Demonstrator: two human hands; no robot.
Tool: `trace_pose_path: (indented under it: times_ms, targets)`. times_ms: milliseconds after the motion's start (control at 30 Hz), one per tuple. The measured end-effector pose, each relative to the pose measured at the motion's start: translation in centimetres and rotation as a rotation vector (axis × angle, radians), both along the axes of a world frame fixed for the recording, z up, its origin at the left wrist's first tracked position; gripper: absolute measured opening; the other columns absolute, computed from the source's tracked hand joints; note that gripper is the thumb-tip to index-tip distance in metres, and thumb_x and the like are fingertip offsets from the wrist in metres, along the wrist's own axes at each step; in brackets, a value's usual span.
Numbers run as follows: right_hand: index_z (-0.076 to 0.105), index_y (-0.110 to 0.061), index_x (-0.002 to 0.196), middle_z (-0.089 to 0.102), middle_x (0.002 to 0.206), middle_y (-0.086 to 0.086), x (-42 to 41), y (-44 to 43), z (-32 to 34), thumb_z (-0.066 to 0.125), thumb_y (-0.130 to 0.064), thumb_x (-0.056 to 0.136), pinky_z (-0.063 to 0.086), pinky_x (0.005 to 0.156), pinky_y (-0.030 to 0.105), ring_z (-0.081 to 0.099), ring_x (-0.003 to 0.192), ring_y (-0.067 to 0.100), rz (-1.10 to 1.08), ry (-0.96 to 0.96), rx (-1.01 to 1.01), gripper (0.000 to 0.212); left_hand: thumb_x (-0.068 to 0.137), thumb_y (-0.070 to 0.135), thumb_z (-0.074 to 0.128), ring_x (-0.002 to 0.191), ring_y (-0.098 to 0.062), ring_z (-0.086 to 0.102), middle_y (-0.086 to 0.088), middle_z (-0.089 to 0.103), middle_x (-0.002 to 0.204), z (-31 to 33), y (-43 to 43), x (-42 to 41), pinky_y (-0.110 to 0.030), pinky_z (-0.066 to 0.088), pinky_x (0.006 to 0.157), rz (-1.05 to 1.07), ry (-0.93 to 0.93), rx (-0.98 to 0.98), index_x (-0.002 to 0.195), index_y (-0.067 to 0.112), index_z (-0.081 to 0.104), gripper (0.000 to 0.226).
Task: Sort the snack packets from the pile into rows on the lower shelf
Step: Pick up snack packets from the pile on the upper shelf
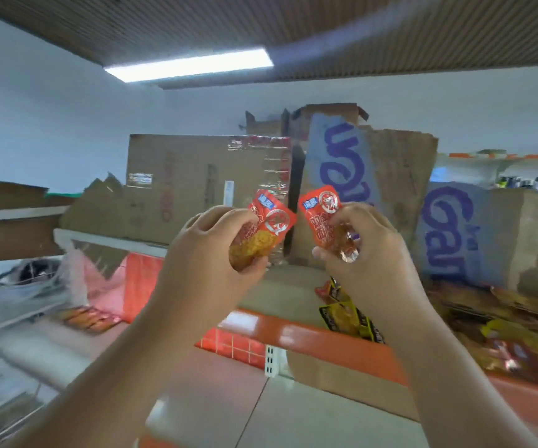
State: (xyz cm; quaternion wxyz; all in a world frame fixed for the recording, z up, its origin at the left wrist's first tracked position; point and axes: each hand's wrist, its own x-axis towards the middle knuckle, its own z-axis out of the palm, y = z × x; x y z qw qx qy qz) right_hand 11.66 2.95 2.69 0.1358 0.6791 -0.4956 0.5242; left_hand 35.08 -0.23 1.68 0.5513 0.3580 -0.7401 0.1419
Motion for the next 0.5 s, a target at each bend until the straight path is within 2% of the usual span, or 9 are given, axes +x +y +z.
trace_pose_path:
  times_ms: [67, 200, 233, 333, 400, 500]
  targets:
    - [0.058, -0.033, 0.103, 0.058, 0.118, -0.012, 5.1, -1.7, -0.4, 0.087, -0.030, 0.074, 0.039, 0.080, 0.009, 0.056, 0.098, 0.009, 0.029, 0.009, -0.003, 0.041, 0.073, 0.033, 0.084, 0.104, -0.027, 0.066, 0.004, 0.068, 0.120, -0.7, -0.3, 5.2, -0.043, 0.057, 0.088, 0.050, -0.001, 0.027, 0.121, 0.022, 0.070, 0.051]
    - [0.064, -0.022, 0.102, 0.062, 0.115, -0.003, 14.9, -4.6, -1.8, 0.088, -0.021, 0.072, 0.049, 0.084, 0.028, 0.060, 0.095, 0.017, 0.136, -0.028, -0.004, 0.038, 0.073, 0.031, 0.086, 0.105, -0.026, 0.066, 0.003, 0.067, 0.121, -2.3, -0.4, 14.6, -0.040, 0.056, 0.087, 0.175, -0.025, 0.082, 0.124, 0.022, 0.069, 0.054]
    - [0.064, -0.022, 0.102, 0.061, 0.114, -0.004, 17.3, -5.3, -2.2, 0.087, -0.019, 0.072, 0.049, 0.085, 0.026, 0.060, 0.094, 0.016, 0.171, -0.043, 0.004, 0.037, 0.073, 0.031, 0.086, 0.106, -0.027, 0.066, 0.003, 0.067, 0.121, -2.7, -0.3, 16.7, -0.039, 0.056, 0.087, 0.198, -0.032, 0.104, 0.124, 0.022, 0.069, 0.054]
    - [0.063, -0.023, 0.096, 0.059, 0.107, -0.008, 23.6, -7.0, -3.4, 0.083, -0.016, 0.074, 0.039, 0.077, 0.006, 0.056, 0.088, 0.008, 0.255, -0.038, 0.029, 0.031, 0.076, 0.036, 0.084, 0.107, -0.025, 0.064, 0.005, 0.067, 0.123, -3.4, -0.4, 22.3, -0.037, 0.054, 0.087, 0.264, -0.036, 0.152, 0.126, 0.025, 0.068, 0.053]
    - [0.062, -0.022, 0.093, 0.059, 0.105, -0.007, 27.5, -8.1, -4.2, 0.081, -0.014, 0.074, 0.037, 0.076, 0.003, 0.054, 0.086, 0.003, 0.313, -0.029, 0.038, 0.028, 0.078, 0.038, 0.082, 0.107, -0.024, 0.064, 0.004, 0.067, 0.122, -4.0, -0.6, 25.8, -0.038, 0.055, 0.087, 0.295, -0.022, 0.171, 0.126, 0.025, 0.068, 0.052]
    - [0.060, -0.024, 0.091, 0.059, 0.106, -0.006, 32.0, -9.7, -5.3, 0.082, -0.012, 0.073, 0.036, 0.077, 0.002, 0.053, 0.095, -0.004, 0.395, -0.043, 0.050, 0.030, 0.078, 0.041, 0.083, 0.108, -0.021, 0.064, 0.005, 0.066, 0.124, -4.8, -1.1, 29.9, -0.036, 0.055, 0.087, 0.356, -0.010, 0.198, 0.127, 0.027, 0.066, 0.053]
